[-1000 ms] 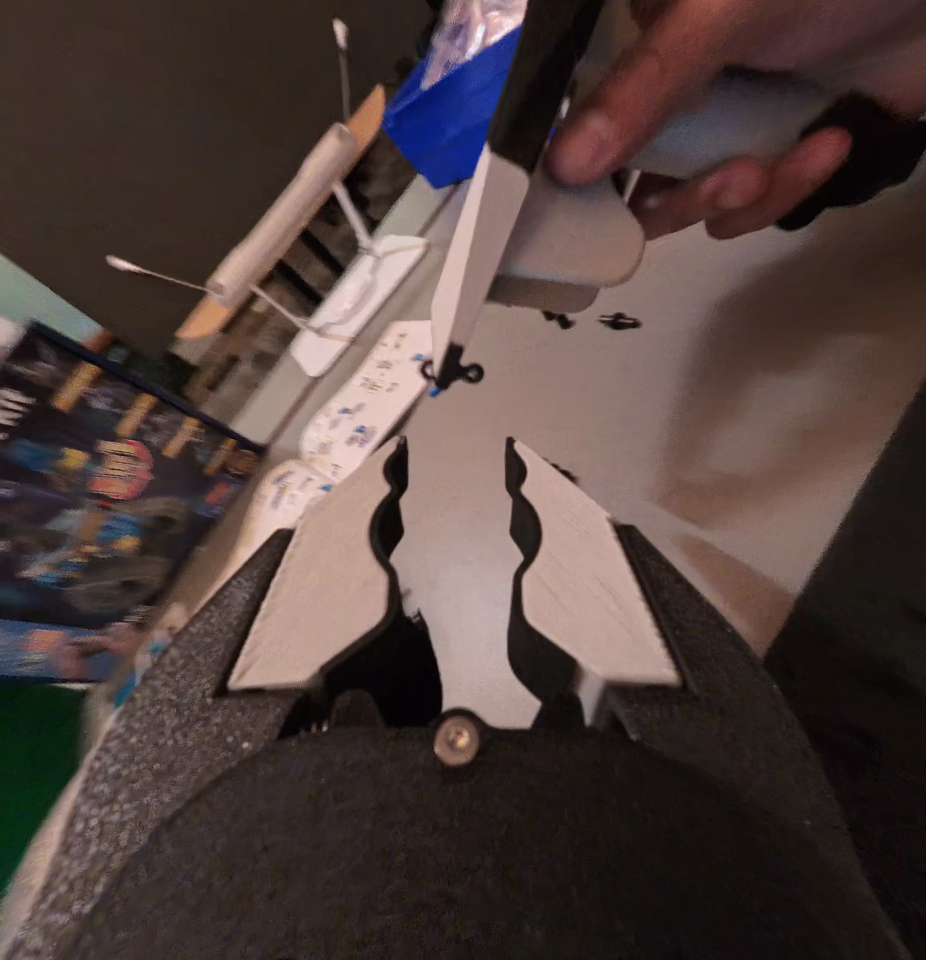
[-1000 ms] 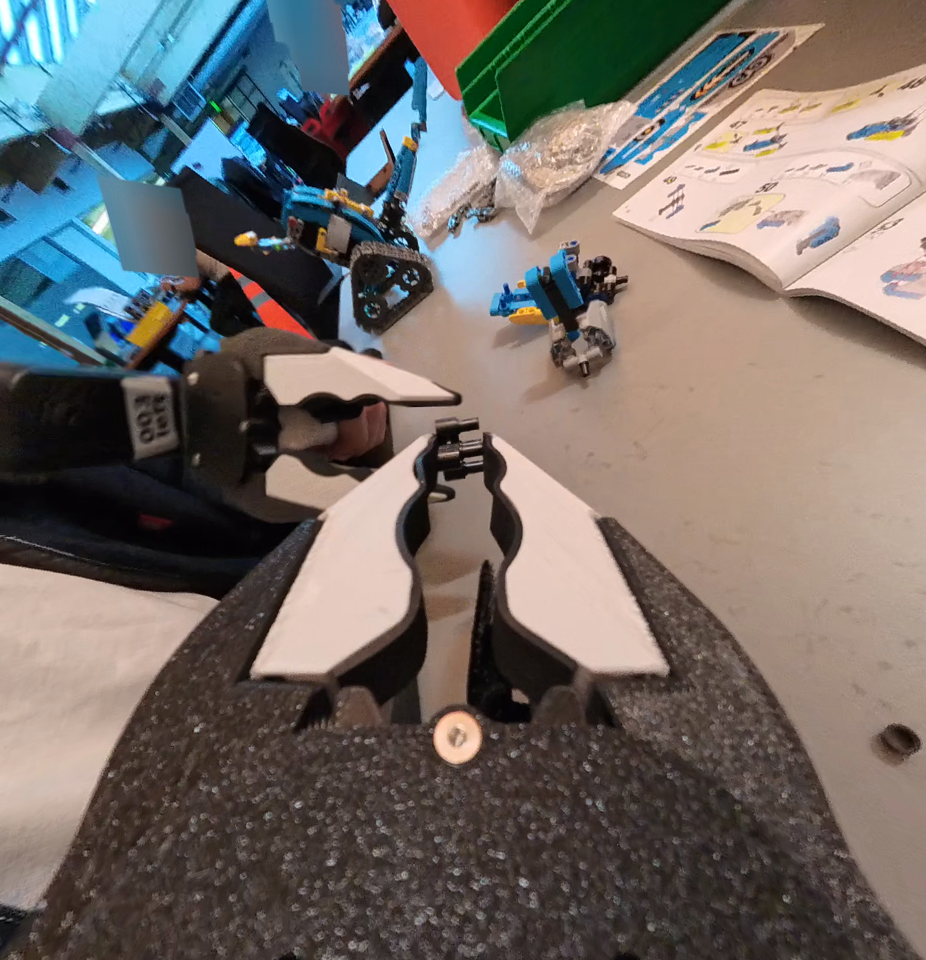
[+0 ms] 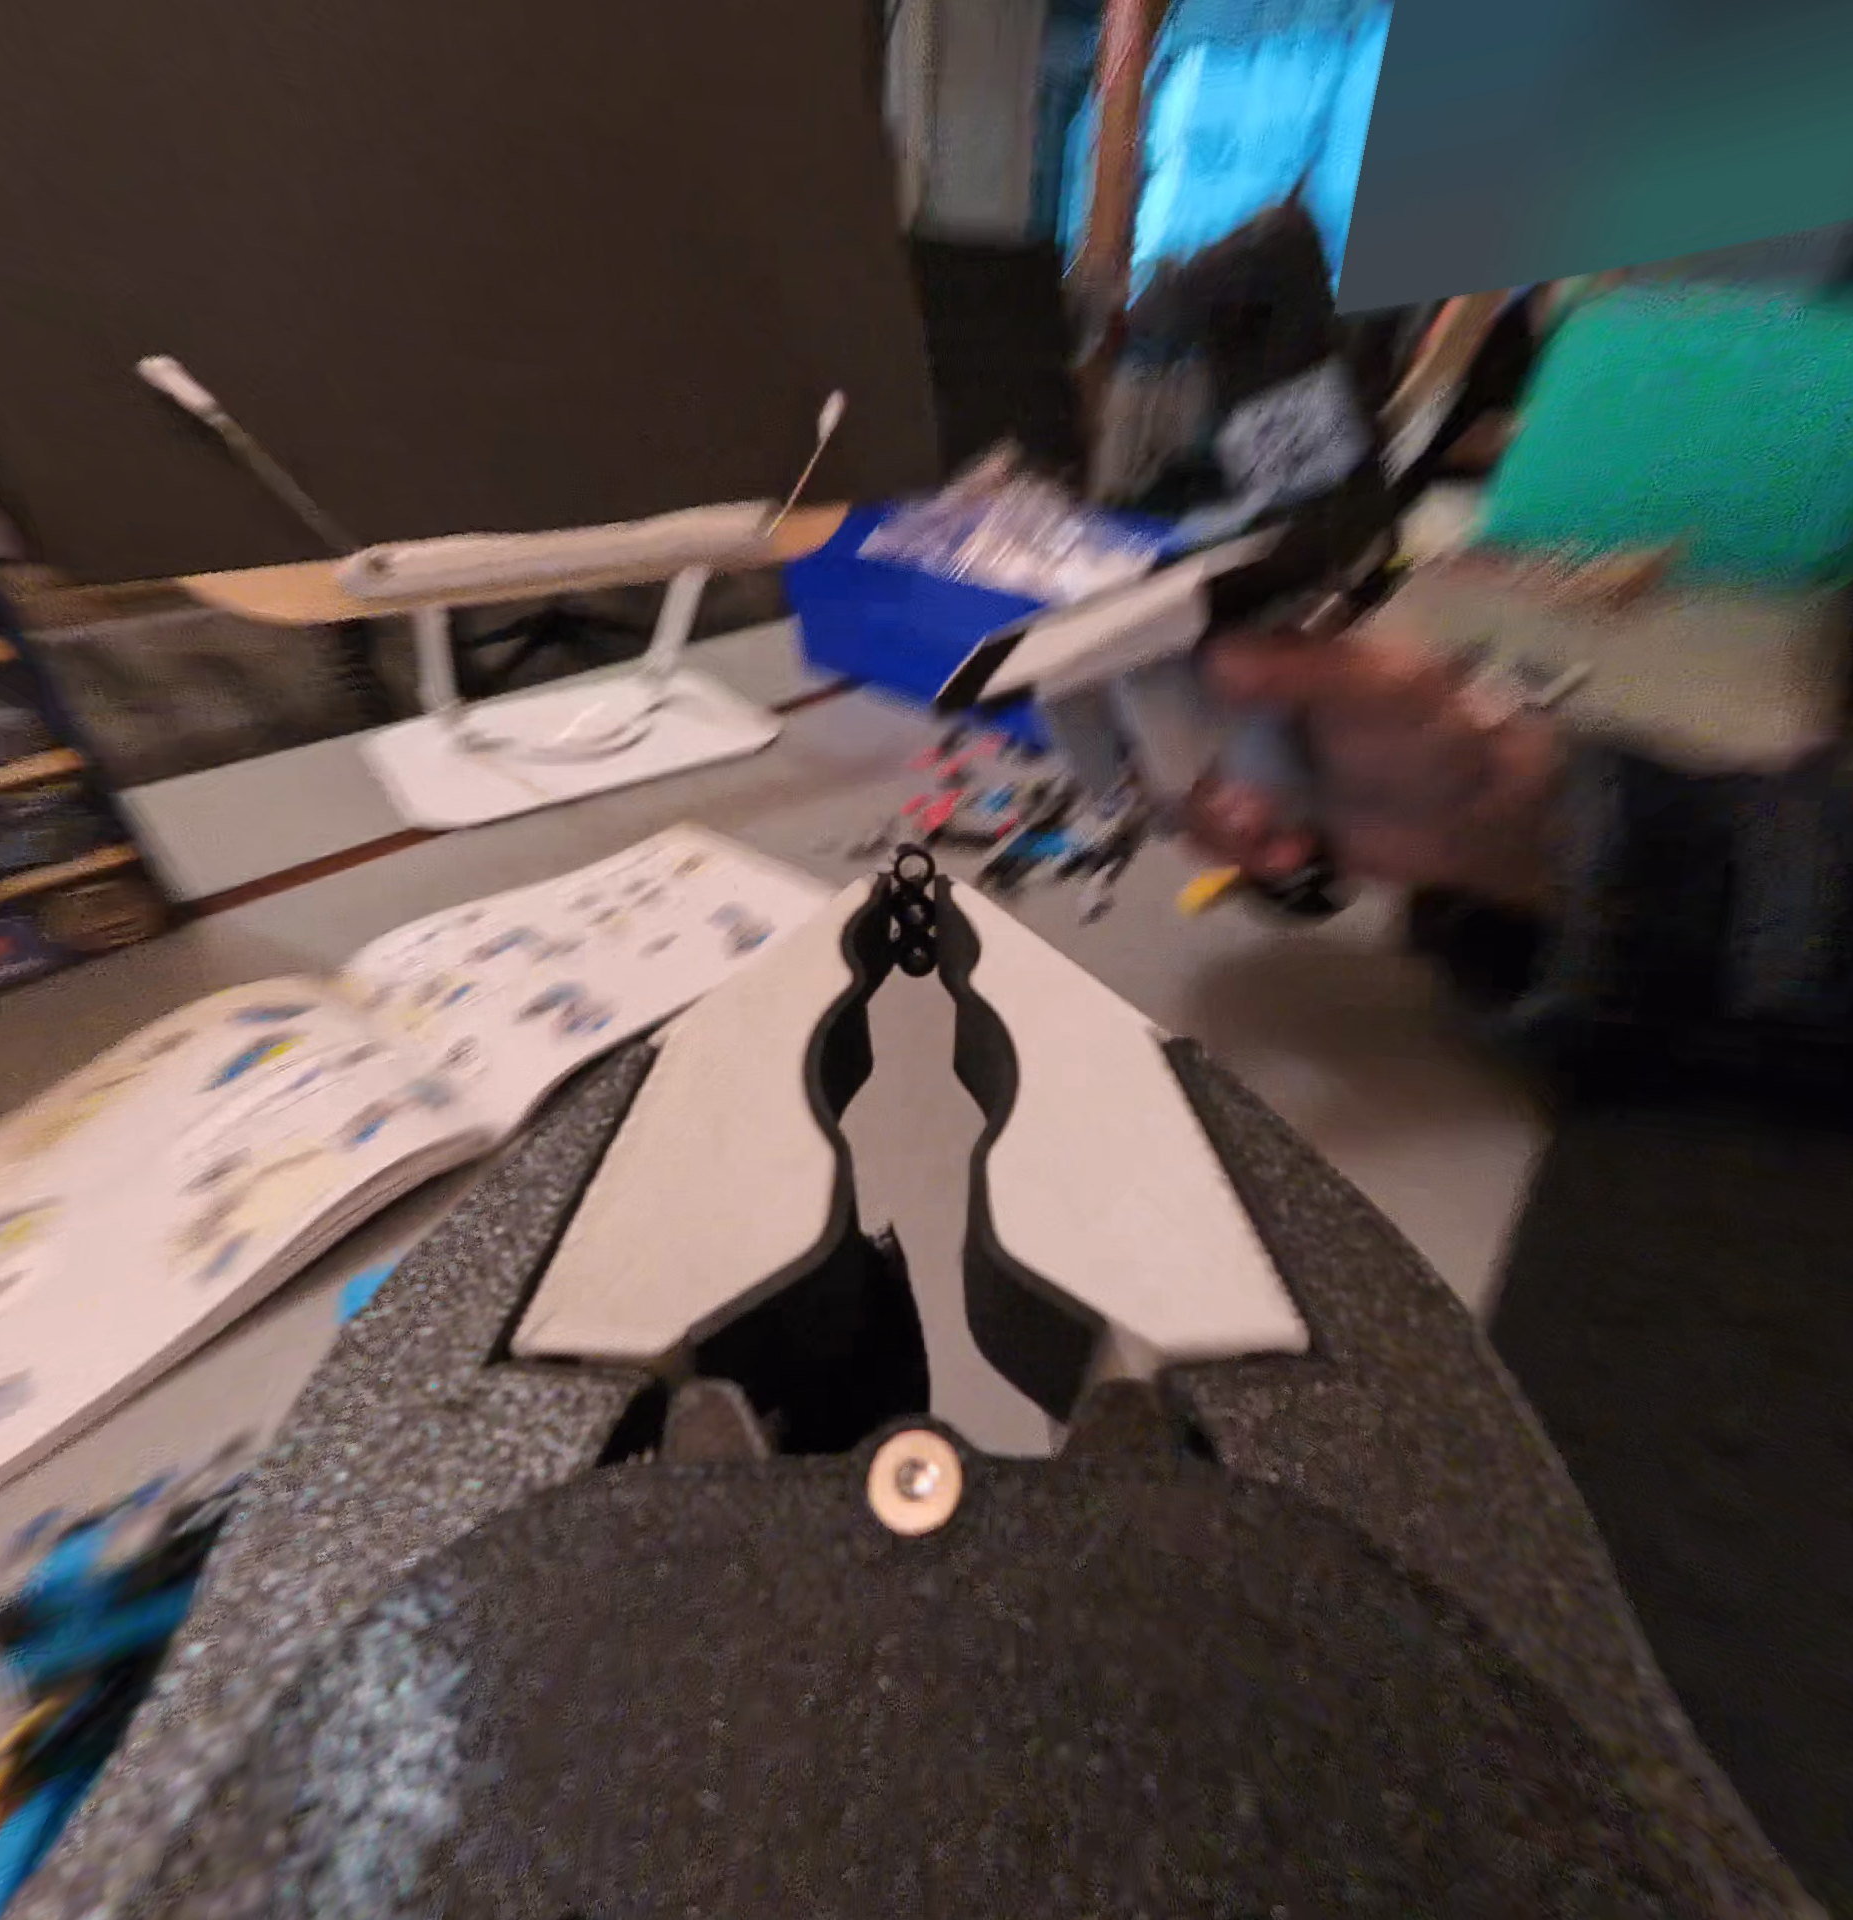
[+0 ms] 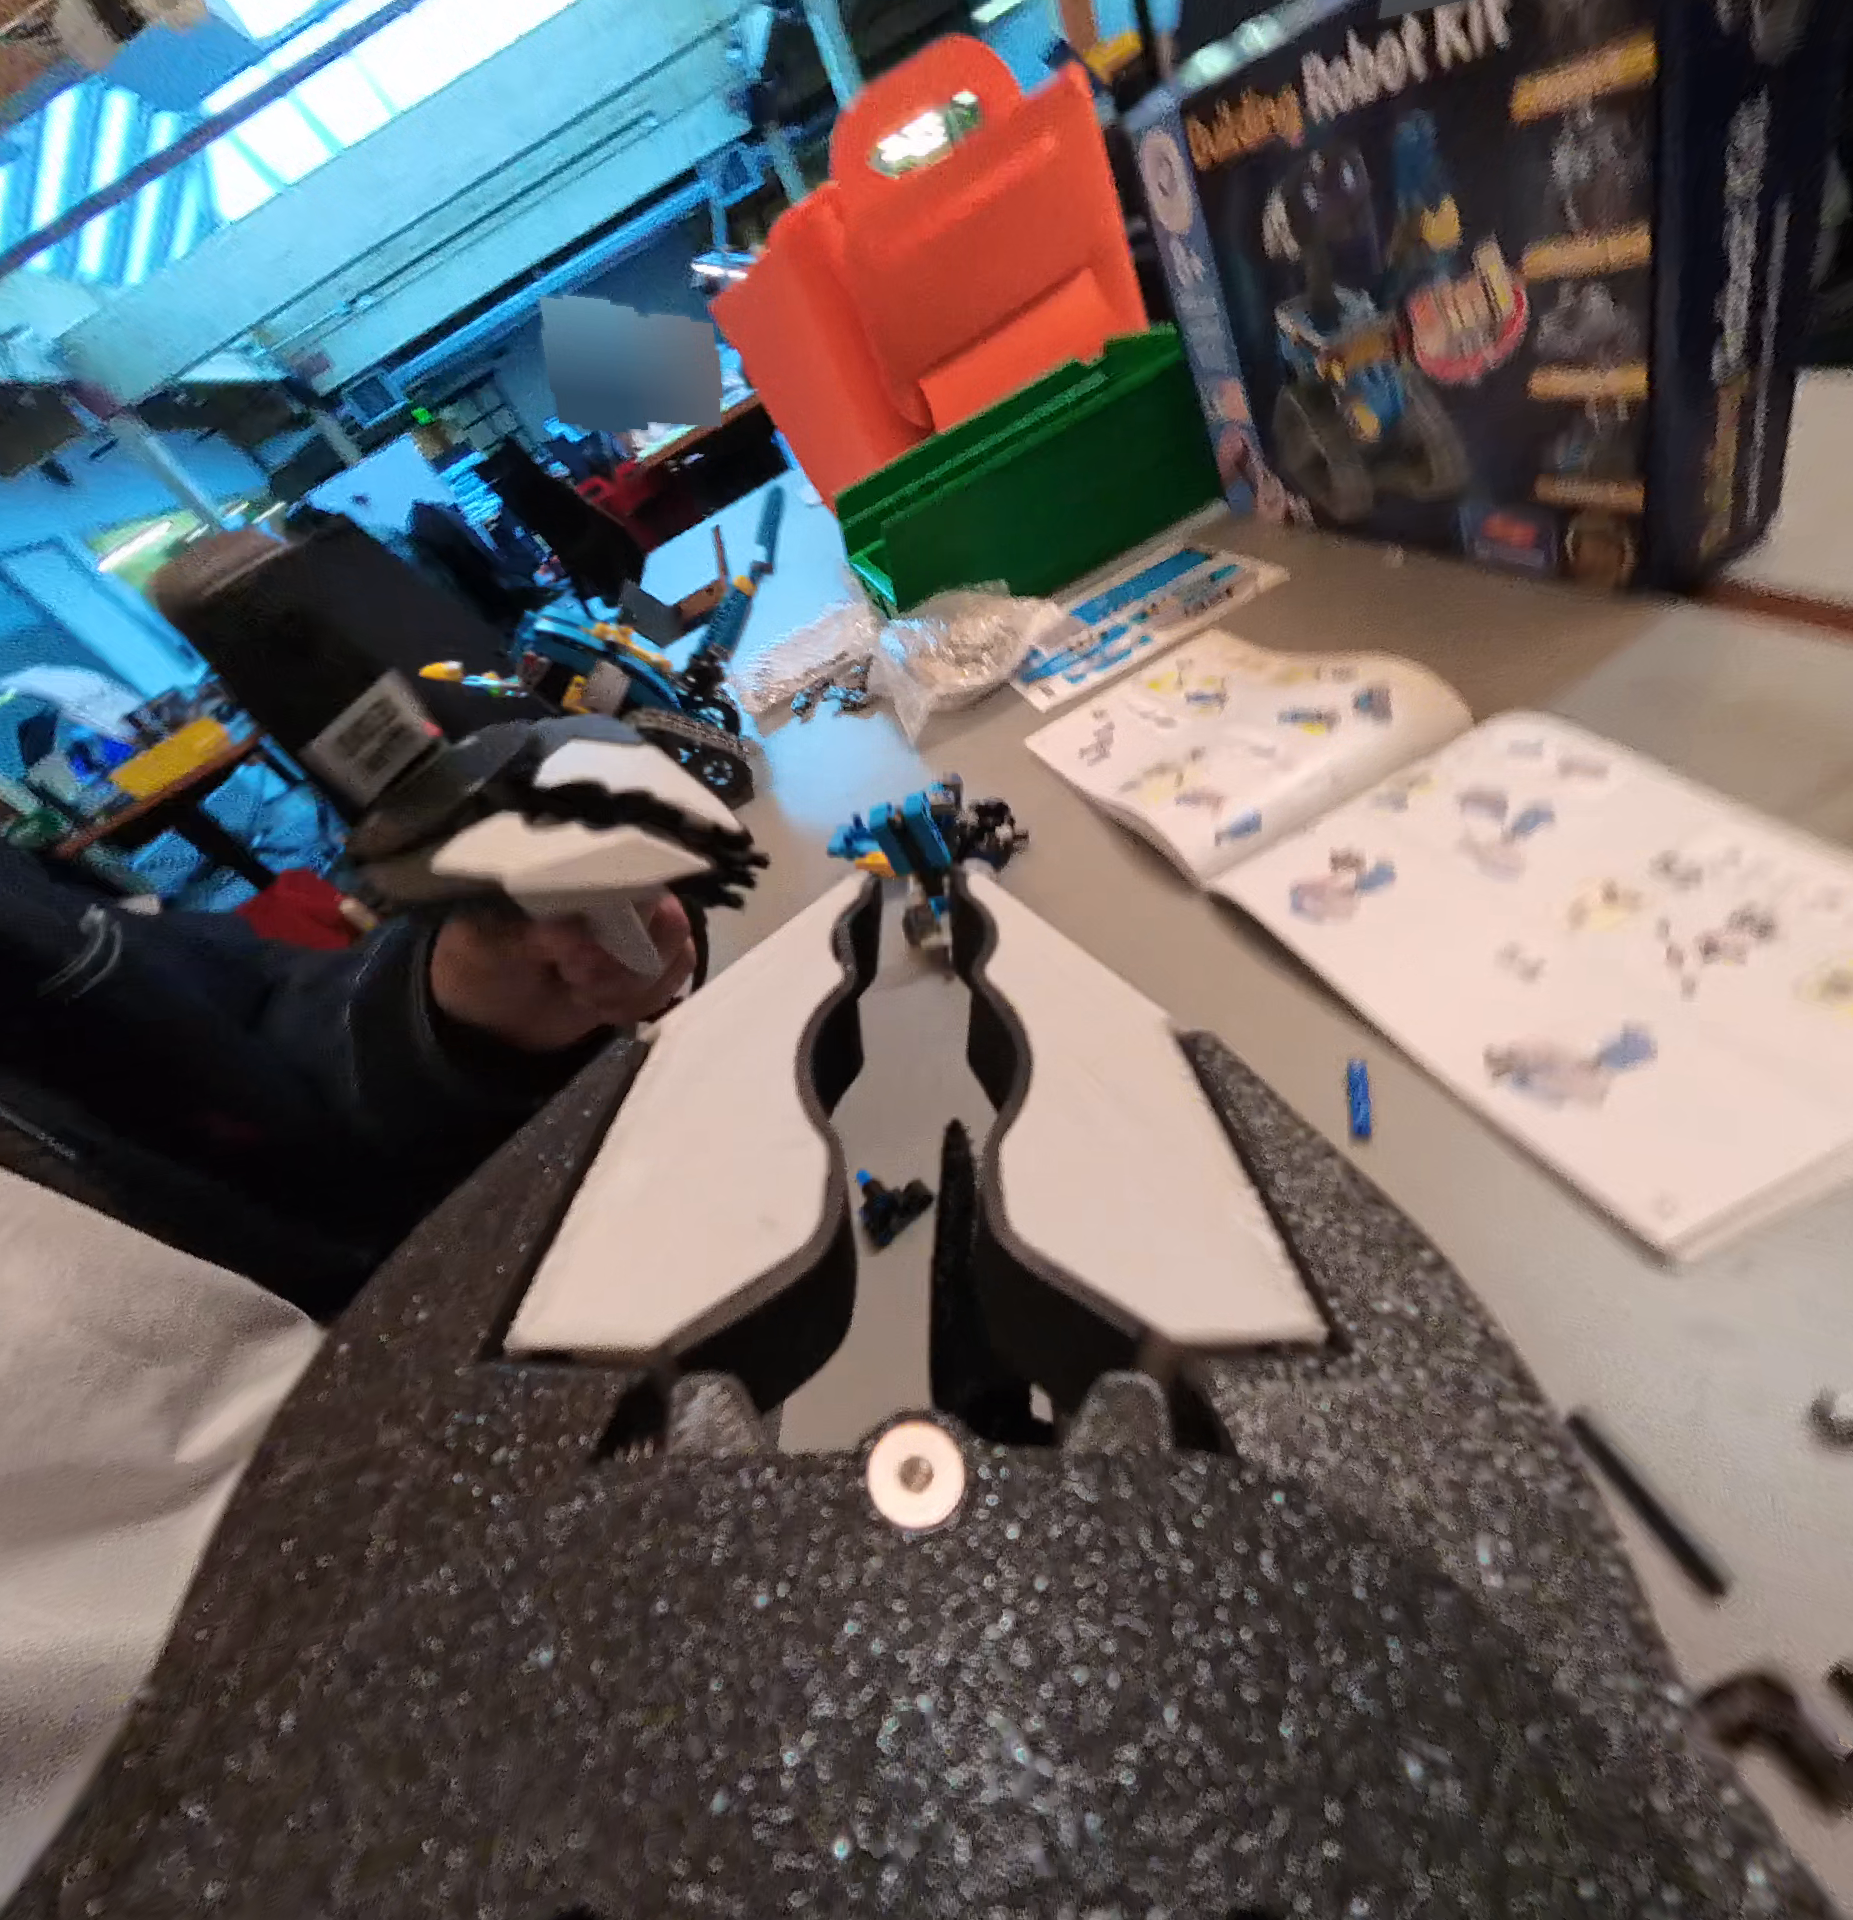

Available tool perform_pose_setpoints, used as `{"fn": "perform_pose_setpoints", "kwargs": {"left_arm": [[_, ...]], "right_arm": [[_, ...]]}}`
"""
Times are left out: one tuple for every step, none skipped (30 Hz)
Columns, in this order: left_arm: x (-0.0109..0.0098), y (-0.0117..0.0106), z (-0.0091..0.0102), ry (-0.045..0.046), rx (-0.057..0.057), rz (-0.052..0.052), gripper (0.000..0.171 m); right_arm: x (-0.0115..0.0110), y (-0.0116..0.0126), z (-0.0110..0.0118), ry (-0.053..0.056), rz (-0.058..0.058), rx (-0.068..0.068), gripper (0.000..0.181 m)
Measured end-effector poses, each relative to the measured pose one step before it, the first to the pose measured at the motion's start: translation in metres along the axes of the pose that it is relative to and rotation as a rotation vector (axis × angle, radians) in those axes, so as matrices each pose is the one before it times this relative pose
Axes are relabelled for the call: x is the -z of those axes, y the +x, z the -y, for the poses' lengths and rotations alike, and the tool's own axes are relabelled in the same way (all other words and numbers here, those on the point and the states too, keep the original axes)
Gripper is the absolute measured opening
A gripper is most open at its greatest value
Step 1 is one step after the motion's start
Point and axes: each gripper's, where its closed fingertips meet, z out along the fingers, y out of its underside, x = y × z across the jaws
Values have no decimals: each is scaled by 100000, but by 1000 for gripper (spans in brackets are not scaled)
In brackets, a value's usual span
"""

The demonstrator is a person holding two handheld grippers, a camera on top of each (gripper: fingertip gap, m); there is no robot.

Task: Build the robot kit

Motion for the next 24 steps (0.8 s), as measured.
{"fn": "perform_pose_setpoints", "kwargs": {"left_arm": [[-33,321,1689,6772,9790,-9738,8],[-190,519,1455,4787,9148,-9920,8],[-261,409,1294,4557,8577,-8369,8],[-322,406,1036,4503,7830,-8069,7],[-372,400,505,2744,7988,-8485,8],[-327,26,-22,1124,7821,-6336,8],[-186,-183,-314,1292,6297,-4969,8],[-60,-171,-459,1765,7052,-4643,8],[47,-195,-423,1534,10679,-3970,8],[177,-4,-279,1670,10067,-4853,8],[288,-201,-59,1994,8159,-3263,8],[363,-519,227,2484,6051,-471,7],[364,-405,414,2738,4125,-34,7],[254,-28,460,2112,2879,-1137,7],[137,97,191,430,1100,-952,7],[37,-108,-189,-1334,-302,630,8],[-59,-190,-402,-2017,-121,1019,7],[-147,-88,-465,-2002,1037,38,8],[-180,35,-418,-1627,1771,-917,7],[-154,6,-334,-1163,1289,-587,7],[-94,-43,-249,-889,557,32,7],[-59,-26,-211,-787,340,81,7],[-72,-27,-226,-868,431,76,7],[-73,-151,-253,-852,408,708,7]], "right_arm": [[-192,-265,709,893,4304,4236,15],[-295,-665,508,1859,7212,4151,22],[-301,-764,450,4417,7773,2909,23],[-208,-314,534,6832,4320,-845,23],[-98,4,463,8443,1027,-3350,26],[-47,-190,-70,5574,845,-3525,36],[25,-289,-790,-271,549,225,39],[62,55,-1077,-4272,-2954,4397,40],[19,-10,-895,-5425,-3559,8826,41],[-37,16,-502,-4708,-4207,11568,41],[-85,-9,-153,-3164,-4263,10570,42],[-174,-380,97,-1002,-1561,7856,42],[-233,-763,233,723,1697,4150,48],[-238,-843,63,527,3179,1725,57],[-227,-704,-366,-1604,3161,466,60],[-192,-246,-515,-2549,939,40,60],[-88,185,-471,-2423,-1416,1072,58],[38,257,-229,-1285,-1798,1935,56],[138,250,41,-64,-1931,2281,52],[215,351,262,729,-2786,2031,47],[225,260,417,1461,-2314,1620,44],[167,72,368,982,-881,948,44],[95,35,276,354,-856,498,44],[42,-69,259,554,-298,420,45]]}}
